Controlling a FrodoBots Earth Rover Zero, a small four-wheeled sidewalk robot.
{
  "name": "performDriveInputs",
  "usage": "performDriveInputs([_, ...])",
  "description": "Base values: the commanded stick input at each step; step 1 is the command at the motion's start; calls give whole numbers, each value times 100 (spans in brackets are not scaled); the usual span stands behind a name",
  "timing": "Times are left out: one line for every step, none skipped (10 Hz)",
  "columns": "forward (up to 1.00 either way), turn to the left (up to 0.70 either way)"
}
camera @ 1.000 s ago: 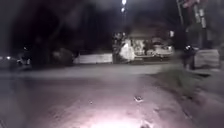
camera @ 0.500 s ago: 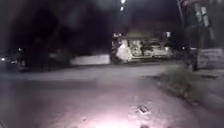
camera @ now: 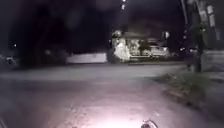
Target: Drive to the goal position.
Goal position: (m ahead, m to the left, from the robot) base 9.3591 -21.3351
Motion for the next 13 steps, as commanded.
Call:
performDriveInputs([70, -35])
performDriveInputs([70, -3])
performDriveInputs([70, 0])
performDriveInputs([70, 0])
performDriveInputs([70, -35])
performDriveInputs([70, -29])
performDriveInputs([70, 0])
performDriveInputs([70, 0])
performDriveInputs([70, 0])
performDriveInputs([70, 0])
performDriveInputs([70, 0])
performDriveInputs([70, 0])
performDriveInputs([70, 0])
